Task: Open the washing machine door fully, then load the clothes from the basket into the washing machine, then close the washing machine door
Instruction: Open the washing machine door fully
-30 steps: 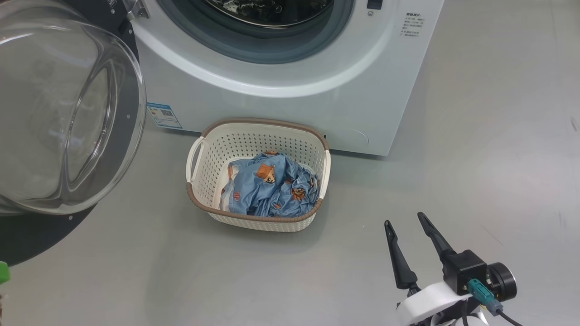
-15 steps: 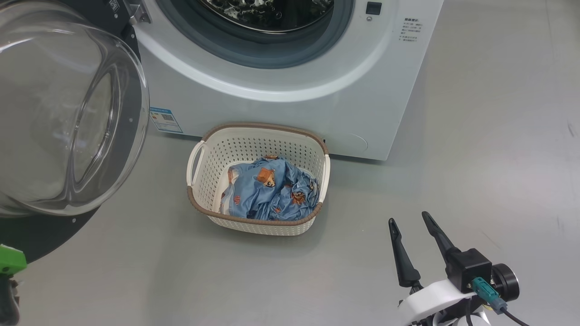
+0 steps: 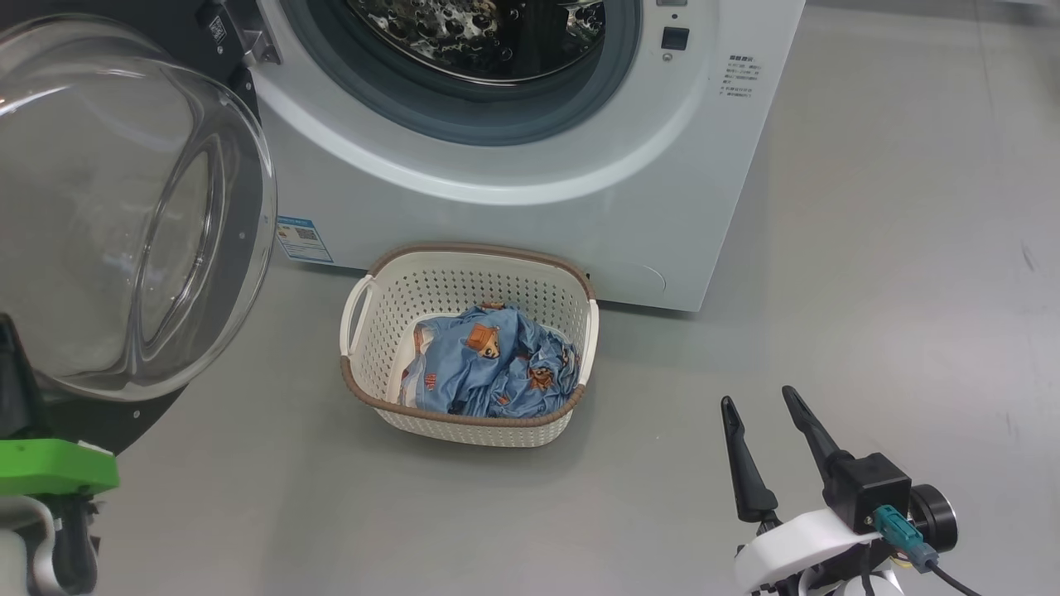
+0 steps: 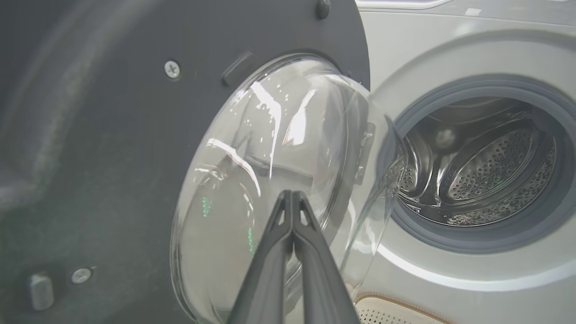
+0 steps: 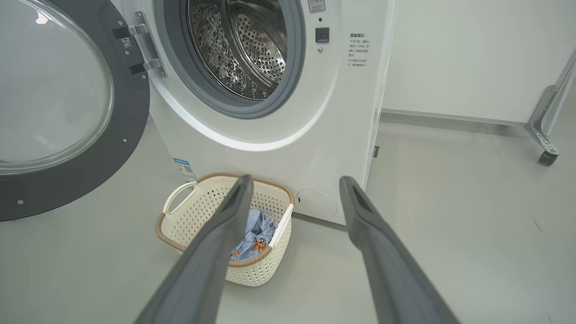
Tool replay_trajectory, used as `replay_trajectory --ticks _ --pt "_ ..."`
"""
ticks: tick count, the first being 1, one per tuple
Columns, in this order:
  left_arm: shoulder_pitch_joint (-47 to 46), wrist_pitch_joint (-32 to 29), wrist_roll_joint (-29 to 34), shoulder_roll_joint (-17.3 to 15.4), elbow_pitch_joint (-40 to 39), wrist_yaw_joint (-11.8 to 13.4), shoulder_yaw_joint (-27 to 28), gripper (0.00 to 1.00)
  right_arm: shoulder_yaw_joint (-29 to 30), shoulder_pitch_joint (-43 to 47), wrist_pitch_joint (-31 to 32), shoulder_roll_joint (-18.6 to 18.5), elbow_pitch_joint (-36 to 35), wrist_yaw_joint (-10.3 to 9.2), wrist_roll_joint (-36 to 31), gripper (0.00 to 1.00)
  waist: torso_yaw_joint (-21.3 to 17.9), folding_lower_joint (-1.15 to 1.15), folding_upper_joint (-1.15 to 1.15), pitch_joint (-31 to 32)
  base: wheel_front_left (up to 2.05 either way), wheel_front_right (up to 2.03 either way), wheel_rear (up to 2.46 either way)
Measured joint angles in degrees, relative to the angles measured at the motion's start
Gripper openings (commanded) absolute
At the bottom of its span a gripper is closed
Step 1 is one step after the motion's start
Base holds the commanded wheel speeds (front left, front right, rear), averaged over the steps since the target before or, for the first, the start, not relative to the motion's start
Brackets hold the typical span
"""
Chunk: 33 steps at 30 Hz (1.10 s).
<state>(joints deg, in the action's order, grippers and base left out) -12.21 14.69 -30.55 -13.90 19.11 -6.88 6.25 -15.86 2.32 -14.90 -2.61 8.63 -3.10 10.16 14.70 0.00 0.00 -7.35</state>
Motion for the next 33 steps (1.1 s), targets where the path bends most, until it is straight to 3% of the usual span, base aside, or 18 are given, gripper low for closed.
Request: replay_trajectory --ticks 8,9,10,11,12,20,33 --pt "3.2 0.0 1.8 1.3 -4.4 -0.2 -3.2 0.00 0.3 0.3 0.0 0.0 0.0 0.11 0.0 1.00 -1.0 0.00 0.00 1.6 0.00 0.00 0.00" --pt "3.6 0.0 2.1 1.6 -5.0 -0.2 -3.8 0.07 0.5 0.5 0.0 0.0 0.0 0.11 0.2 1.00 -1.1 0.00 0.00 1.9 0.00 0.00 0.00" --pt "4.1 0.0 2.4 1.9 -5.5 -0.2 -4.3 0.32 0.7 0.7 0.0 0.0 0.0 0.12 0.4 1.00 -1.3 0.00 0.00 2.1 0.00 0.00 0.00" --pt "4.6 0.0 2.5 2.1 -6.1 -0.2 -4.8 0.82 0.7 0.9 0.0 0.0 -0.1 0.12 0.5 1.00 -1.5 0.00 0.00 2.3 0.00 0.00 0.00" --pt "5.2 0.0 2.5 2.1 -6.7 -0.2 -5.3 1.00 0.7 1.1 0.0 0.0 -0.2 0.20 0.5 1.00 -1.8 0.00 0.00 2.4 0.00 0.00 0.00" --pt "9.1 0.0 1.0 2.2 -10.3 -0.2 -11.7 1.00 0.9 1.6 0.0 0.0 -2.3 0.54 0.5 1.00 -4.6 0.00 0.00 3.3 0.00 0.00 0.00" --pt "13.2 0.0 0.8 -0.6 -11.6 -0.2 -15.7 1.00 1.7 3.1 0.0 0.1 -6.6 0.41 -0.3 1.00 -9.7 0.00 0.00 3.4 0.00 0.00 0.00"
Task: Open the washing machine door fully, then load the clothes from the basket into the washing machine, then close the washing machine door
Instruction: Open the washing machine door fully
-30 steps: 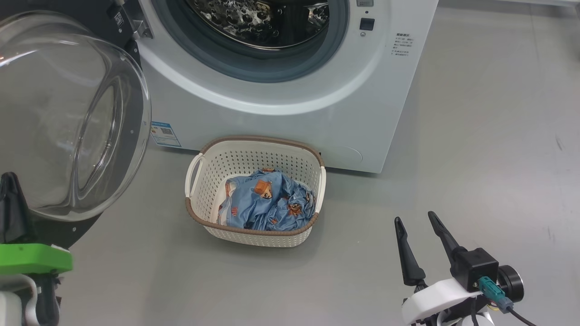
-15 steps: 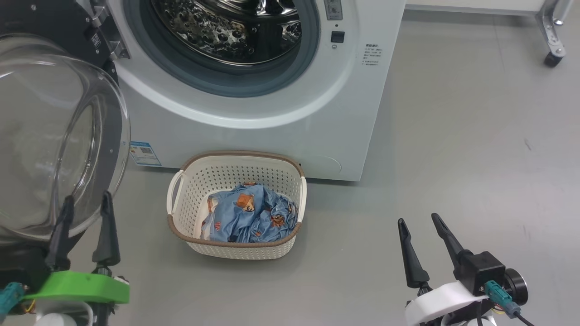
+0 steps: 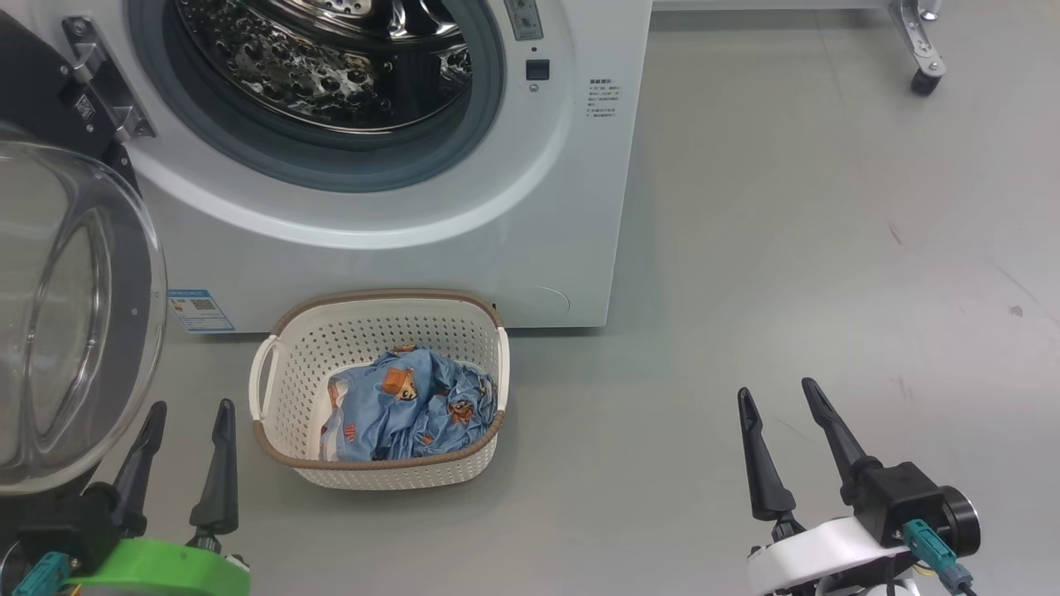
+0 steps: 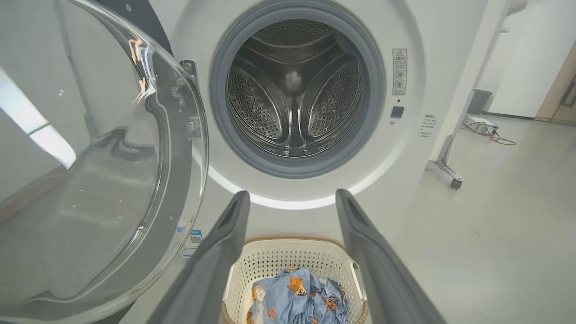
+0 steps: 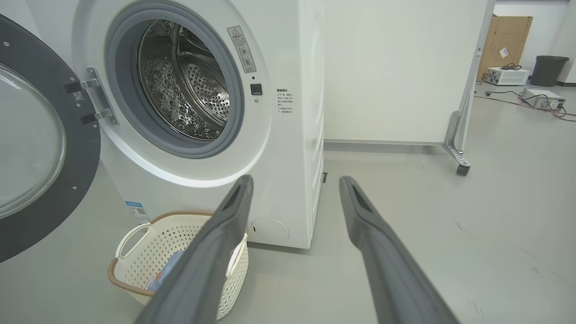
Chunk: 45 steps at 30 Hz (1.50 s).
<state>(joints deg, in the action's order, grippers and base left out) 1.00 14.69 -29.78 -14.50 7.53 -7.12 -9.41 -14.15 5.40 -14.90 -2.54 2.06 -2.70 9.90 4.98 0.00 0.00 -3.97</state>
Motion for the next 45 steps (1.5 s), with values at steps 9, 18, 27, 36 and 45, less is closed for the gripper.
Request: replay_trajectory --ticks 9,18,27,36,45 --pt "1.2 0.0 0.0 -1.0 -1.2 0.0 -0.2 1.00 0.3 1.3 0.0 0.0 -2.8 -0.55 -0.5 1.00 -3.4 0.00 0.00 -0.8 0.00 0.00 0.00" --pt "1.4 0.0 0.0 -1.5 -1.7 0.0 -2.1 1.00 1.1 2.5 0.0 0.0 -4.2 -1.48 -0.5 1.00 -4.8 0.00 0.00 -1.3 0.00 0.00 0.00" --pt "1.9 0.0 0.4 -1.5 -0.5 0.0 -1.9 1.00 2.0 3.6 0.0 0.1 -4.6 -1.54 -0.5 1.00 -3.7 0.00 0.00 0.0 0.00 0.00 0.00" --pt "2.6 0.0 1.8 -1.5 -0.6 0.0 -0.5 1.00 2.5 4.3 0.0 0.1 -4.5 -2.01 -0.5 1.00 -3.1 0.00 0.00 0.4 0.00 0.00 0.00" --pt "2.7 0.0 2.1 -1.1 -0.7 0.0 -0.2 1.00 2.7 4.4 0.0 0.1 -4.5 -2.05 -0.6 1.00 -2.7 0.00 0.00 0.6 0.00 0.00 0.00"
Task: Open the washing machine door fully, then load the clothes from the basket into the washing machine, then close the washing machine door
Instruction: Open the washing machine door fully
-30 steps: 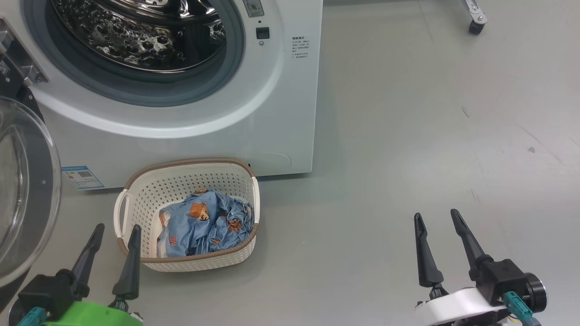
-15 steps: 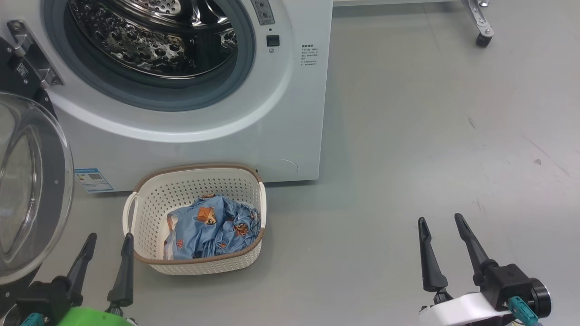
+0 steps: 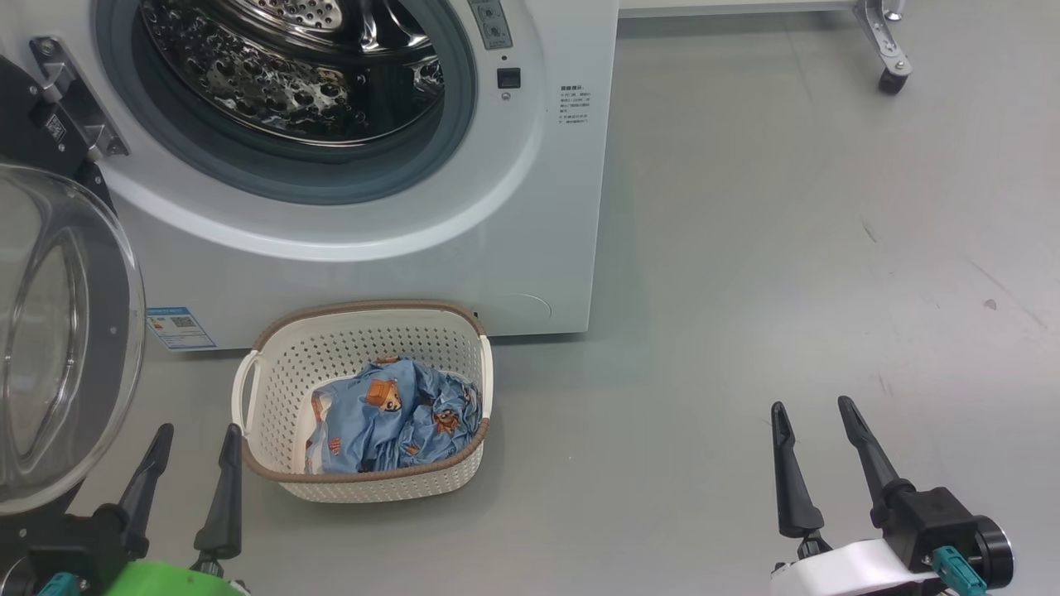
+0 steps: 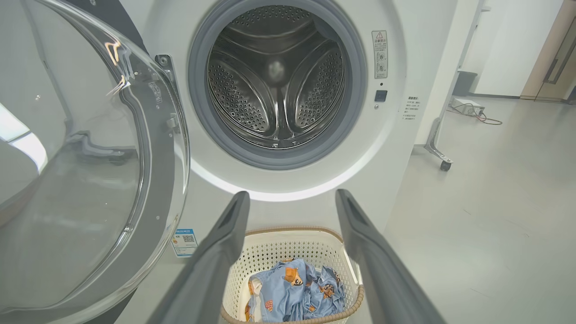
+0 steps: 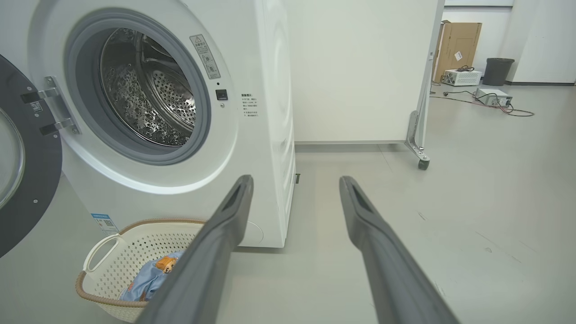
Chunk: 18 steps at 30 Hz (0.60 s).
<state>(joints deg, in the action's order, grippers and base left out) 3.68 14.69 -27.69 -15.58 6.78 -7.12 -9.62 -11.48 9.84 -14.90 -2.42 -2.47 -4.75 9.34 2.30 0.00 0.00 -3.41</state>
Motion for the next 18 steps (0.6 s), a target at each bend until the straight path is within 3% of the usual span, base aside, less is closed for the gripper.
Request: replay_trajectory --ticks 18 --pt "0.3 0.0 0.0 0.5 -0.1 0.0 -0.3 1.00 -0.2 0.1 0.0 0.0 0.7 0.02 -0.3 1.00 0.4 0.00 0.00 0.3 0.00 0.00 0.00"
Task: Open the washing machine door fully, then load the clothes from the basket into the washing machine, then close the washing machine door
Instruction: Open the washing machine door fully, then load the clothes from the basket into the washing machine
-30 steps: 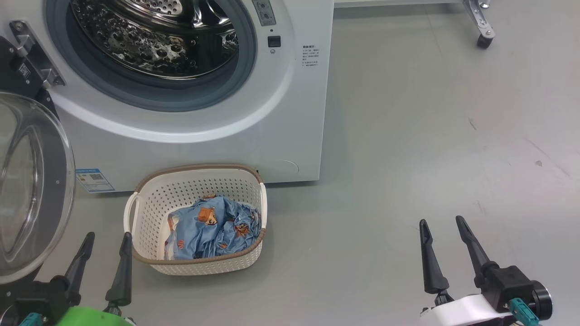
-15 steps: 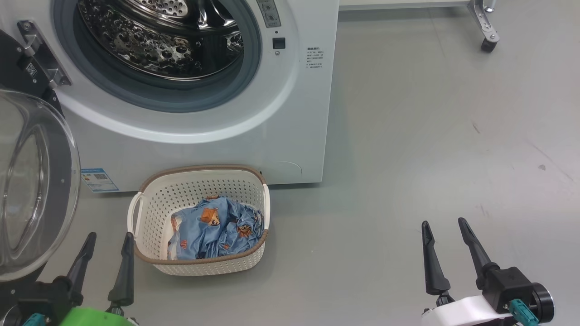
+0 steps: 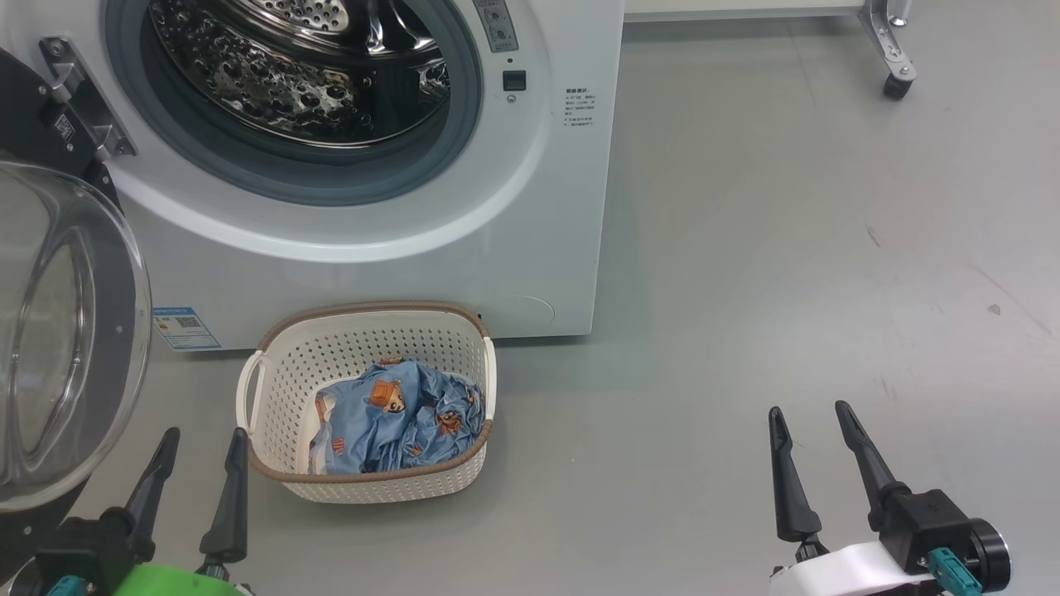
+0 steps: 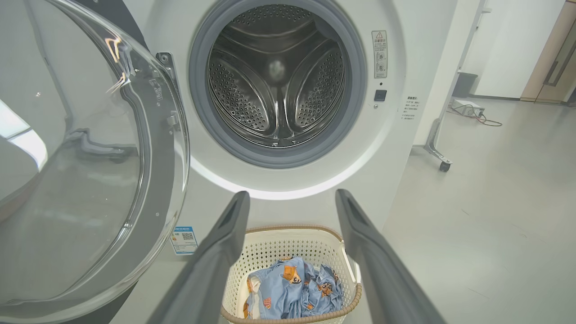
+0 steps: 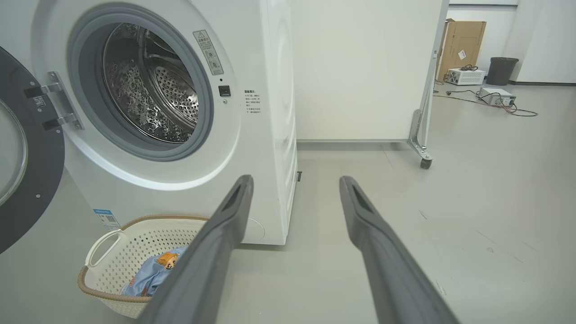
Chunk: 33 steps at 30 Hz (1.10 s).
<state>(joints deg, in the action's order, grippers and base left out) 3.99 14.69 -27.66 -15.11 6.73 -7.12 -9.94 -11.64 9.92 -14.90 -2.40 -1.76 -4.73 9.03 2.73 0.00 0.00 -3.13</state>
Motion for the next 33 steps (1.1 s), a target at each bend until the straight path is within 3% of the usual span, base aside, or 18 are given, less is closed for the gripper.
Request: replay_trajectory --ticks 33 --pt "0.0 0.0 0.6 0.5 0.1 0.0 0.0 1.00 0.0 0.7 0.0 0.1 0.9 0.23 0.0 1.00 0.9 0.00 0.00 -0.5 0.24 -0.24 0.00"
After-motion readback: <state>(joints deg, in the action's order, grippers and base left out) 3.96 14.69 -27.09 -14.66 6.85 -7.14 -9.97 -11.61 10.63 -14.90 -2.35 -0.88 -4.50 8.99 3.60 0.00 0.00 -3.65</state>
